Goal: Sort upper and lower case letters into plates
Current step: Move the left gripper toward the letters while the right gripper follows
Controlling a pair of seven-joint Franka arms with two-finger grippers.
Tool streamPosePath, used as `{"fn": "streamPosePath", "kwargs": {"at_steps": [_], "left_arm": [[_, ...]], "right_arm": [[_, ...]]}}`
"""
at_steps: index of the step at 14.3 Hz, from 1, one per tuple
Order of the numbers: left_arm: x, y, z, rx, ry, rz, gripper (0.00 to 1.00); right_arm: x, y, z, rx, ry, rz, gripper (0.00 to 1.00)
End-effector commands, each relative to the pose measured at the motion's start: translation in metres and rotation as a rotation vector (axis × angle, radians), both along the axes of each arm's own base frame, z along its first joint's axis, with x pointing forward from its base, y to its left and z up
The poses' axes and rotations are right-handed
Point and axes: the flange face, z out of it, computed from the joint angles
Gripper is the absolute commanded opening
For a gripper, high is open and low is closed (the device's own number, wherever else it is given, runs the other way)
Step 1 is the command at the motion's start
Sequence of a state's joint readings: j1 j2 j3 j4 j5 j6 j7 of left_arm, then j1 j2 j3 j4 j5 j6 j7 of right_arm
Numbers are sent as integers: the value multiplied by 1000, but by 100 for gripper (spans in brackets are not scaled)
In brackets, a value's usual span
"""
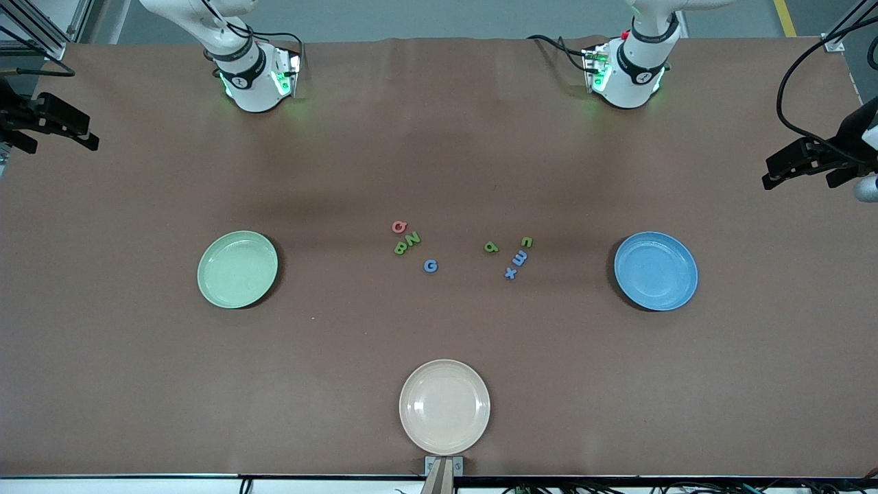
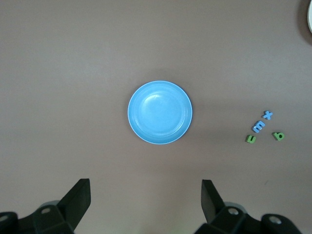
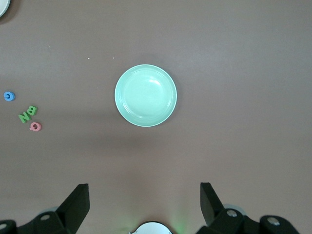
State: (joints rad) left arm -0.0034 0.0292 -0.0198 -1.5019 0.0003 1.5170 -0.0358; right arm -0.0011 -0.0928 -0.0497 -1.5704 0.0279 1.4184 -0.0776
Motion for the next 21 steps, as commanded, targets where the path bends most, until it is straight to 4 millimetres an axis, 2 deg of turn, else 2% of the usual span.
{"fn": "streamPosePath", "kwargs": {"at_steps": [1, 6, 8, 10, 12, 14, 16, 20, 21], "left_arm": [[-5, 1, 10, -7, -12, -13, 100], [-5, 2, 12, -5, -15, -1, 100], [-5, 0, 6, -9, -2, 2, 100], [-2, -10, -8, -20, 31, -23, 100], [-2, -40, -37, -54, 92, -56, 100], [2, -61, -62, -108, 142, -50, 100], [1, -95, -92, -101, 168, -64, 100], [-15, -162, -170, -90, 141, -58, 100], [-22, -179, -186, -90, 127, -53, 100]], "right_arm": [[-9, -1, 1, -5, -4, 20, 100], [-9, -2, 1, -9, 1, 17, 100], [-9, -2, 6, -10, -5, 15, 100], [-8, -2, 7, -12, -10, 16, 100], [-7, -2, 10, -12, -16, 16, 100], [-5, -3, 8, -13, -14, 9, 100], [1, -4, 6, -13, -14, 8, 100], [32, -5, -28, -22, -6, 10, 100], [47, -6, -49, -34, 14, 12, 100]]}}
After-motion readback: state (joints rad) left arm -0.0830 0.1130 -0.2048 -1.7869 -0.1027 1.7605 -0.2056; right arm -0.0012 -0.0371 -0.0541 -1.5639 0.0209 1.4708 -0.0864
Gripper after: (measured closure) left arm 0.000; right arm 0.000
